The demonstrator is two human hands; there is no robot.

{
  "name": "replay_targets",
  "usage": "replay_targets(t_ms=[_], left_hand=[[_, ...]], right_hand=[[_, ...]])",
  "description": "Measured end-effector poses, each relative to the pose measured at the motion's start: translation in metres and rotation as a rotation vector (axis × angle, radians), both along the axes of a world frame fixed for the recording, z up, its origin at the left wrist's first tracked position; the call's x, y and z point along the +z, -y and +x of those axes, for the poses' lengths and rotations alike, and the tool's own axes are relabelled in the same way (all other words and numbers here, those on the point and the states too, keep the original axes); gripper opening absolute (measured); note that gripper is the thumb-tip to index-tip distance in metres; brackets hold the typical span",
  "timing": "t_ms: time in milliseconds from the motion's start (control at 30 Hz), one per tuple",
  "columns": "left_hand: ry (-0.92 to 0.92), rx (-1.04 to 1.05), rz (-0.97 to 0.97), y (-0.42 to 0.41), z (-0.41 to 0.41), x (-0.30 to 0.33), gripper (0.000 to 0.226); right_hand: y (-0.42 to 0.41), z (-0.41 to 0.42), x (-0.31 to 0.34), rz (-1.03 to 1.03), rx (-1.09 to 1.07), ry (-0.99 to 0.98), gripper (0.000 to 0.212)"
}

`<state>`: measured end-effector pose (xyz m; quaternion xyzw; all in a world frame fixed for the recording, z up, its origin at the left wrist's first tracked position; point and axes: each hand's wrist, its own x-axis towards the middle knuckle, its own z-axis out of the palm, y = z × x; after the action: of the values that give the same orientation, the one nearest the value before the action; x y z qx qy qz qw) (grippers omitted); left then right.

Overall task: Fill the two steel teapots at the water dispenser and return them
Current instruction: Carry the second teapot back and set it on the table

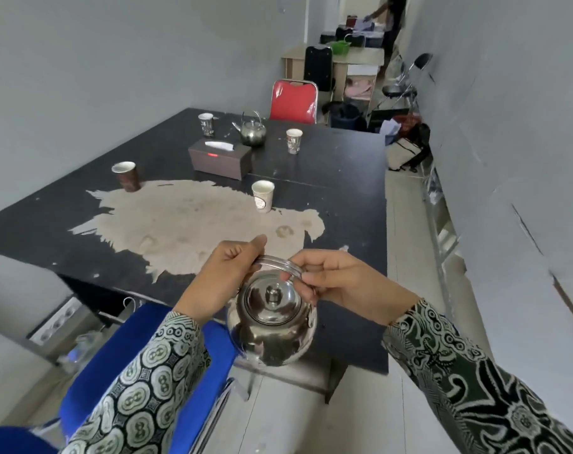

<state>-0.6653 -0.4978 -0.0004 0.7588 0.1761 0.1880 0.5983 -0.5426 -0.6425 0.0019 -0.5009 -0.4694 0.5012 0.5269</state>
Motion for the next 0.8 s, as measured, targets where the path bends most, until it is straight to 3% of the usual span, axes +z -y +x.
replay_targets(t_ms=[167,267,367,500,600,800], left_hand=[[0.054,0.092,0.075,-0.029,0.069,0.007,0.045],[0.121,0.177,0.162,-0.040,0.096,0.007,0.023],[0.182,0.399,0.208,-0.051,0.121,-0.004,0.009],[0.211,0.697,0.324,-0.051,0.153,-0.019,0.013],[0.184,0.837,0.456,-0.045,0.173,-0.027,0.012],[-0.026,0.843,0.621,-0.045,0.211,-0.030,0.020]], right_hand=[[-0.037,0.078,0.009,0.019,0.037,0.004,0.020],[-0.063,0.111,0.012,0.016,0.074,0.020,0.020],[-0.091,0.153,0.011,0.001,0.137,0.051,0.019],[-0.130,0.208,0.009,-0.036,0.220,0.034,0.020],[-0.159,0.239,0.014,-0.026,0.313,0.016,0.020],[-0.215,0.274,0.035,-0.021,0.443,-0.059,0.020]])
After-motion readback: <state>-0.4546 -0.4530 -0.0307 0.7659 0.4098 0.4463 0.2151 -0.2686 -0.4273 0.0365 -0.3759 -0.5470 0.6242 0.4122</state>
